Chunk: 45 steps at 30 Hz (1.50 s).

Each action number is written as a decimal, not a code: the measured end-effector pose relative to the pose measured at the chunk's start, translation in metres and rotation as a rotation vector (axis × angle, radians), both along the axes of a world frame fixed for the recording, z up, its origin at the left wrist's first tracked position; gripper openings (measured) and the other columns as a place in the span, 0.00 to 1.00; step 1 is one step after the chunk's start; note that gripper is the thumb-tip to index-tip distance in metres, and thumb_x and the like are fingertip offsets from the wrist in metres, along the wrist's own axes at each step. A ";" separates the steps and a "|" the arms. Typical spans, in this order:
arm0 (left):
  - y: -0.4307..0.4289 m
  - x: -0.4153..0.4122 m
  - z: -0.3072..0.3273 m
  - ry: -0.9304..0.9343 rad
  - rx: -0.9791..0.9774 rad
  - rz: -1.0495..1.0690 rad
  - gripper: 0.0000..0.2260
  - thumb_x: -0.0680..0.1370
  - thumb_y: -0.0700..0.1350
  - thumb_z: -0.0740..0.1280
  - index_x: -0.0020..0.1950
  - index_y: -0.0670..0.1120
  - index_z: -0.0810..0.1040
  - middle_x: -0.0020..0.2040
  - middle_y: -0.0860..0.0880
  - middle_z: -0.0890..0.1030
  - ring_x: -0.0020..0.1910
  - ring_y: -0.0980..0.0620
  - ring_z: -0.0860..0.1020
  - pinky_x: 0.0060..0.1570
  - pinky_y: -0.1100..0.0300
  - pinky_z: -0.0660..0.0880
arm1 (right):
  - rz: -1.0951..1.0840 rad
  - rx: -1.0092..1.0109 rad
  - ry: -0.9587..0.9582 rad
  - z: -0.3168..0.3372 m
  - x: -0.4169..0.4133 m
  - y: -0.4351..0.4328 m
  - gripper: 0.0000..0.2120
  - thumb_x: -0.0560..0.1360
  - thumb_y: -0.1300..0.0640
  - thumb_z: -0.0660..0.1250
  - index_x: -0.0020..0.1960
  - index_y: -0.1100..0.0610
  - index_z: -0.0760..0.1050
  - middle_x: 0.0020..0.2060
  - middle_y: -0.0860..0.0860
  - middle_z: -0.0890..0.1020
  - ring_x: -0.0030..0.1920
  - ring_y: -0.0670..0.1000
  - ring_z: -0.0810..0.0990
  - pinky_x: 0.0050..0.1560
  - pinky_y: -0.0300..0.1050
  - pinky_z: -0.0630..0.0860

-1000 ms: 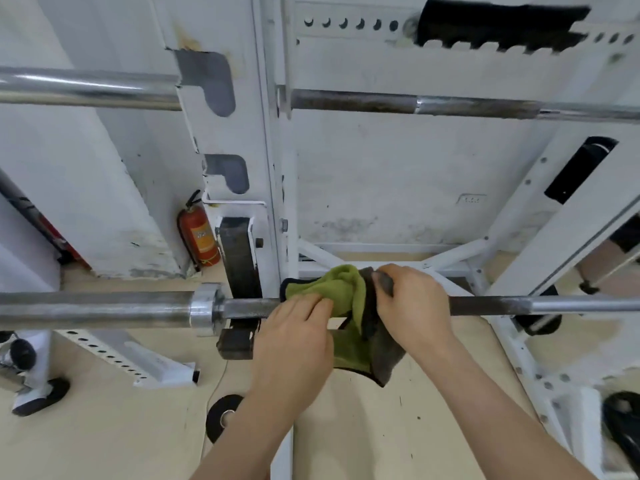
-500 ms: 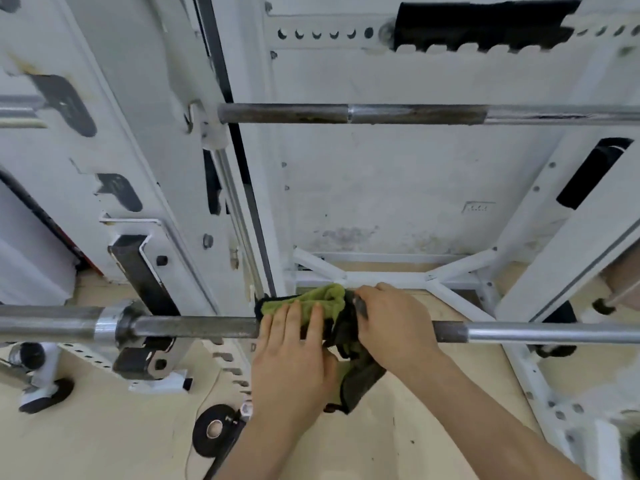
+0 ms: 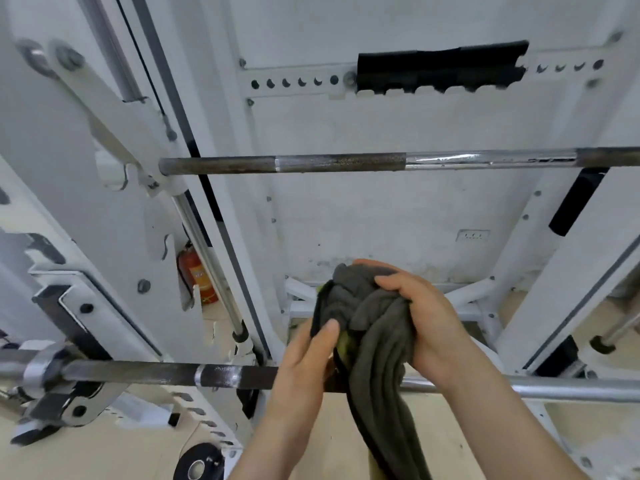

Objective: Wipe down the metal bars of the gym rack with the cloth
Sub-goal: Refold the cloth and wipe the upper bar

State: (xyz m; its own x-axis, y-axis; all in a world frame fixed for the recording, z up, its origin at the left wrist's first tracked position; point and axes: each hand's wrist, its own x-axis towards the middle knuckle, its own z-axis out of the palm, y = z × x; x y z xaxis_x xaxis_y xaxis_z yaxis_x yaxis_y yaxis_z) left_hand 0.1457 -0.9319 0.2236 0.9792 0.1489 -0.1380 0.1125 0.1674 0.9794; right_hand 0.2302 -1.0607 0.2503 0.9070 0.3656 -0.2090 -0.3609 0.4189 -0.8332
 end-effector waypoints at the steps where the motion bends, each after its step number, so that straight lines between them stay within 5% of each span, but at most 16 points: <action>1: 0.003 0.003 0.004 -0.015 0.068 0.056 0.15 0.76 0.59 0.65 0.59 0.55 0.80 0.56 0.51 0.83 0.56 0.50 0.81 0.55 0.47 0.77 | 0.040 0.092 0.031 0.005 0.000 0.002 0.17 0.72 0.65 0.60 0.57 0.61 0.80 0.54 0.61 0.83 0.57 0.61 0.81 0.62 0.56 0.74; 4: 0.015 0.016 0.023 -0.128 0.256 0.290 0.15 0.76 0.64 0.61 0.52 0.58 0.81 0.53 0.52 0.82 0.54 0.54 0.80 0.53 0.52 0.76 | 0.112 0.237 0.007 0.017 -0.001 0.008 0.25 0.66 0.67 0.60 0.63 0.61 0.76 0.59 0.61 0.81 0.60 0.62 0.79 0.65 0.58 0.71; 6: 0.023 0.026 0.039 -0.130 0.094 0.399 0.14 0.80 0.58 0.61 0.50 0.52 0.81 0.47 0.51 0.84 0.46 0.57 0.82 0.45 0.59 0.75 | 0.093 0.249 -0.083 0.028 -0.003 0.010 0.28 0.64 0.70 0.60 0.64 0.60 0.75 0.59 0.60 0.81 0.60 0.62 0.79 0.65 0.57 0.72; 8: 0.026 0.035 0.060 -0.137 -0.152 0.347 0.13 0.81 0.51 0.60 0.52 0.44 0.81 0.43 0.49 0.86 0.40 0.56 0.83 0.42 0.57 0.76 | 0.000 0.160 -0.214 0.039 -0.003 0.009 0.29 0.65 0.72 0.60 0.63 0.59 0.77 0.59 0.56 0.82 0.61 0.58 0.79 0.64 0.54 0.74; 11: 0.024 0.046 0.088 -0.212 -0.335 0.271 0.14 0.81 0.49 0.60 0.54 0.41 0.81 0.46 0.44 0.86 0.44 0.50 0.84 0.46 0.51 0.77 | -0.231 -0.143 -0.427 0.055 0.002 0.001 0.28 0.71 0.74 0.61 0.64 0.50 0.77 0.61 0.44 0.81 0.65 0.43 0.75 0.69 0.51 0.69; 15: 0.011 0.054 0.122 -0.102 -0.480 0.007 0.11 0.71 0.52 0.70 0.39 0.45 0.85 0.34 0.46 0.82 0.32 0.50 0.81 0.38 0.56 0.75 | -0.254 -0.299 -0.642 0.078 0.011 -0.021 0.26 0.72 0.61 0.68 0.67 0.45 0.73 0.64 0.37 0.76 0.67 0.35 0.70 0.71 0.49 0.64; 19: -0.018 0.072 0.149 -0.053 -0.323 -0.265 0.13 0.69 0.54 0.72 0.41 0.45 0.83 0.33 0.45 0.79 0.31 0.49 0.77 0.35 0.56 0.73 | 0.102 -0.275 -0.718 0.101 0.024 -0.042 0.28 0.71 0.51 0.70 0.70 0.47 0.70 0.61 0.50 0.80 0.64 0.50 0.76 0.63 0.49 0.72; 25: -0.051 0.116 0.160 -0.062 -0.314 -0.258 0.13 0.63 0.50 0.74 0.37 0.43 0.77 0.32 0.43 0.76 0.30 0.48 0.77 0.35 0.58 0.77 | 0.167 -0.369 -0.656 0.087 0.044 -0.090 0.25 0.71 0.51 0.73 0.56 0.72 0.75 0.50 0.61 0.79 0.51 0.57 0.77 0.61 0.56 0.71; 29: -0.069 0.142 0.139 -0.058 -0.211 -0.148 0.13 0.68 0.52 0.74 0.37 0.44 0.76 0.34 0.43 0.75 0.36 0.46 0.75 0.47 0.48 0.73 | 0.218 -0.295 -0.490 0.064 0.061 -0.128 0.15 0.75 0.56 0.69 0.55 0.66 0.78 0.49 0.58 0.81 0.49 0.55 0.78 0.50 0.45 0.75; 32: -0.075 0.166 0.123 -0.090 -0.159 0.052 0.11 0.72 0.48 0.73 0.36 0.45 0.75 0.28 0.47 0.73 0.29 0.50 0.72 0.34 0.57 0.70 | -0.005 -0.387 -0.440 0.062 0.083 -0.159 0.10 0.75 0.55 0.71 0.49 0.62 0.79 0.40 0.55 0.81 0.39 0.50 0.78 0.38 0.40 0.72; 34: -0.078 0.185 0.115 -0.096 -0.116 0.135 0.14 0.74 0.46 0.70 0.33 0.48 0.69 0.23 0.51 0.66 0.20 0.56 0.63 0.22 0.65 0.58 | -0.127 -0.499 -0.455 0.064 0.096 -0.171 0.05 0.74 0.57 0.71 0.50 0.54 0.79 0.37 0.54 0.80 0.34 0.48 0.77 0.34 0.38 0.72; 36: -0.080 0.203 0.111 -0.119 -0.037 0.220 0.14 0.75 0.45 0.70 0.33 0.48 0.69 0.22 0.52 0.66 0.19 0.58 0.61 0.18 0.67 0.53 | -0.219 -0.628 -0.571 0.067 0.111 -0.174 0.08 0.74 0.56 0.71 0.49 0.46 0.76 0.40 0.52 0.79 0.34 0.44 0.76 0.34 0.35 0.72; 40: -0.087 0.225 0.111 -0.209 0.192 0.488 0.07 0.74 0.42 0.73 0.44 0.45 0.74 0.26 0.48 0.75 0.20 0.56 0.71 0.21 0.65 0.64 | -0.336 -0.953 -0.977 0.075 0.144 -0.165 0.08 0.74 0.58 0.68 0.46 0.45 0.75 0.44 0.44 0.75 0.45 0.41 0.74 0.43 0.31 0.68; 45: -0.094 0.236 0.101 -0.345 0.671 0.560 0.10 0.74 0.42 0.68 0.46 0.55 0.69 0.35 0.53 0.83 0.36 0.54 0.82 0.36 0.58 0.76 | -0.439 -1.209 -1.281 0.084 0.190 -0.134 0.06 0.75 0.62 0.66 0.50 0.57 0.81 0.45 0.51 0.76 0.41 0.53 0.77 0.44 0.51 0.77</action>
